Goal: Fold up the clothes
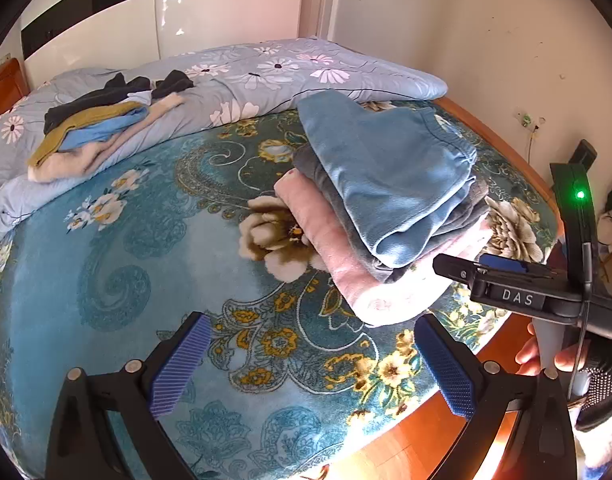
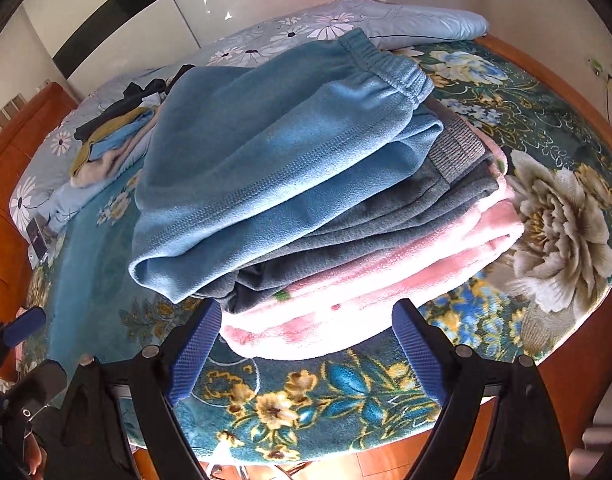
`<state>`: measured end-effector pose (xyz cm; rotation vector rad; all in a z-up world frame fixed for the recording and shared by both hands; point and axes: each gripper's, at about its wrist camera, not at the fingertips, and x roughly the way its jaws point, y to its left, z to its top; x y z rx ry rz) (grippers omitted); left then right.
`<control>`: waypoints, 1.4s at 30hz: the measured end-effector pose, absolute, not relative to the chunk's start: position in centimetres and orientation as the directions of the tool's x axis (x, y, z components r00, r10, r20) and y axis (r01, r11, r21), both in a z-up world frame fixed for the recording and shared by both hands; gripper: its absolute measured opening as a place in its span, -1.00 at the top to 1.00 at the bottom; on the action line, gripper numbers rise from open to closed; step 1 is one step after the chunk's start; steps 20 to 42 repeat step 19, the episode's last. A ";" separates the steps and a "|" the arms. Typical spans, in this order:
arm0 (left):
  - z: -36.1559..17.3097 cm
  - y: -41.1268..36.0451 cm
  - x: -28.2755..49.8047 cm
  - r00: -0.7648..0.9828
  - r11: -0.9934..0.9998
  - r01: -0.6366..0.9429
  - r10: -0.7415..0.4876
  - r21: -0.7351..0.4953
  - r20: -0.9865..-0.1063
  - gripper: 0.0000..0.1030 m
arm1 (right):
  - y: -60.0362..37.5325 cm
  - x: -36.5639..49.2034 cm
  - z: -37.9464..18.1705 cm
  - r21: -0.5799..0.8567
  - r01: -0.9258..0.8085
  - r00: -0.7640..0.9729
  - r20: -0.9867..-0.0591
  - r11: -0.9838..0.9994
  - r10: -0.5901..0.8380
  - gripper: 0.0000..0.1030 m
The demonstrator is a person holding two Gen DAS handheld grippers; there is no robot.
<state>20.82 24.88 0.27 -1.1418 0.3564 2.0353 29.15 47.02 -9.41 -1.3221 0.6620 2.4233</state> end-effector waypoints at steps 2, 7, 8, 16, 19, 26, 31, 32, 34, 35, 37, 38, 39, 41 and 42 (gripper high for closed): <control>0.1 24.8 20.6 -0.310 -0.678 -0.726 0.475 -0.117 -0.824 -1.00 | 46.9 29.0 -9.8 0.251 -0.463 -0.528 -0.849 -0.850 0.036 -0.71; -0.5 24.9 20.5 -0.306 -0.687 -0.718 0.460 -0.115 -0.834 -1.00 | 46.5 28.5 -10.3 0.251 -0.444 -0.526 -0.850 -0.860 0.024 -0.71; -0.7 24.9 20.5 -0.305 -0.687 -0.718 0.457 -0.114 -0.835 -1.00 | 46.4 28.4 -10.4 0.250 -0.440 -0.526 -0.850 -0.862 0.022 -0.71; -1.4 25.1 20.5 -0.301 -0.691 -0.715 0.441 -0.106 -0.845 -1.00 | 46.5 28.2 -10.4 0.258 -0.434 -0.537 -0.844 -0.863 0.018 -0.71; -1.5 25.1 20.3 -0.299 -0.694 -0.711 0.439 -0.109 -0.848 -1.00 | 46.7 28.1 -10.5 0.259 -0.434 -0.539 -0.842 -0.863 0.018 -0.71; -1.5 25.1 20.3 -0.299 -0.694 -0.711 0.439 -0.109 -0.848 -1.00 | 46.7 28.1 -10.5 0.259 -0.434 -0.539 -0.842 -0.863 0.018 -0.71; -1.5 25.1 20.3 -0.299 -0.694 -0.711 0.439 -0.109 -0.848 -1.00 | 46.7 28.1 -10.5 0.259 -0.434 -0.539 -0.842 -0.863 0.018 -0.71; -1.5 25.1 20.3 -0.299 -0.694 -0.711 0.439 -0.109 -0.848 -1.00 | 46.7 28.1 -10.5 0.259 -0.434 -0.539 -0.842 -0.863 0.018 -0.71; -1.5 25.1 20.3 -0.299 -0.694 -0.711 0.439 -0.109 -0.848 -1.00 | 46.7 28.1 -10.5 0.259 -0.434 -0.539 -0.842 -0.863 0.018 -0.71; -1.5 25.1 20.3 -0.299 -0.694 -0.711 0.439 -0.109 -0.848 -1.00 | 46.7 28.1 -10.5 0.259 -0.434 -0.539 -0.842 -0.863 0.018 -0.71; -1.5 25.1 20.3 -0.299 -0.694 -0.711 0.439 -0.109 -0.848 -1.00 | 46.7 28.1 -10.5 0.259 -0.434 -0.539 -0.842 -0.863 0.018 -0.71; -1.5 25.1 20.3 -0.299 -0.694 -0.711 0.439 -0.109 -0.848 -1.00 | 46.7 28.1 -10.5 0.259 -0.434 -0.539 -0.842 -0.863 0.018 -0.71; -1.5 25.1 20.3 -0.299 -0.694 -0.711 0.439 -0.109 -0.848 -1.00 | 46.7 28.1 -10.5 0.259 -0.434 -0.539 -0.842 -0.863 0.018 -0.71; -1.5 25.1 20.3 -0.299 -0.694 -0.711 0.439 -0.109 -0.848 -1.00 | 46.7 28.1 -10.5 0.259 -0.434 -0.539 -0.842 -0.863 0.018 -0.71; -1.5 25.1 20.3 -0.299 -0.694 -0.711 0.439 -0.109 -0.848 -1.00 | 46.7 28.1 -10.5 0.259 -0.434 -0.539 -0.842 -0.863 0.018 -0.71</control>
